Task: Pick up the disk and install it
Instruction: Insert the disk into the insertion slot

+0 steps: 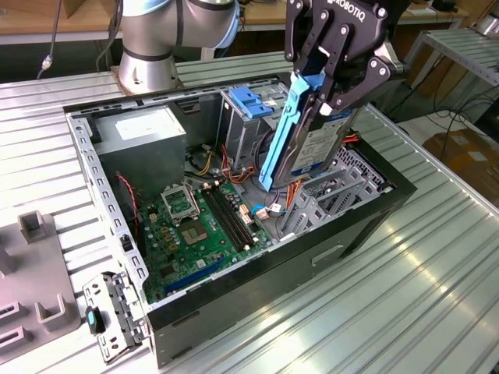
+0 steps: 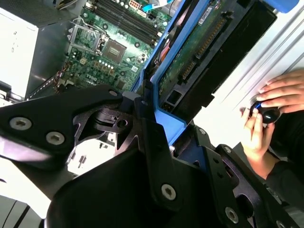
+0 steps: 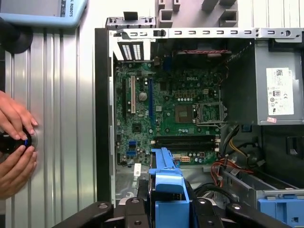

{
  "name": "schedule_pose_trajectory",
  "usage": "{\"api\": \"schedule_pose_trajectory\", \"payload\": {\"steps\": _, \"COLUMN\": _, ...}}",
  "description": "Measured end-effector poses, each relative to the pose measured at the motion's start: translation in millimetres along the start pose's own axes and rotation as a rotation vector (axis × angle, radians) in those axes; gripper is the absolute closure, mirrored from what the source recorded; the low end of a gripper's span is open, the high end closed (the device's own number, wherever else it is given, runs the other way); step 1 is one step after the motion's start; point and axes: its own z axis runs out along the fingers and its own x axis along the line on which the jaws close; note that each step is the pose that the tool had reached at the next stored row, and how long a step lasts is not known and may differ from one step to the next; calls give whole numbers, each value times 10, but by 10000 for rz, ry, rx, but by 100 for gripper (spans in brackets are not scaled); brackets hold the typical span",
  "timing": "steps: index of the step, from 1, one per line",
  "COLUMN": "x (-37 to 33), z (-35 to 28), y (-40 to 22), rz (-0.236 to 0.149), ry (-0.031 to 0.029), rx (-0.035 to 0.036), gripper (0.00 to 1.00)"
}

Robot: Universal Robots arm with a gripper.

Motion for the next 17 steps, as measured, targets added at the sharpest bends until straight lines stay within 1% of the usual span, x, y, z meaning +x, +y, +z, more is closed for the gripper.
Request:
{"api": "schedule_pose_trajectory", "payload": {"steps": 4, "x": -1, "z": 26, "y": -67, "rz": 150, "ry": -3, "rx": 2, "gripper": 63}}
{"api": "schedule_pose_trajectory", "payload": {"steps": 9, "x": -1, "z": 45, "y": -162, "rz": 218, "ry": -4, "rx": 3, "gripper": 63}}
{"api": "schedule_pose_trajectory", "payload": {"steps": 14, "x": 10, "z": 70, "y": -241, "rz": 292, "ry": -6, "rx": 3, "gripper": 63}}
{"api": "schedule_pose_trajectory", "payload": {"steps": 17, "x": 23, "z": 100, "y": -334, "rz": 340, "ry": -8, "rx": 4, "gripper": 63}}
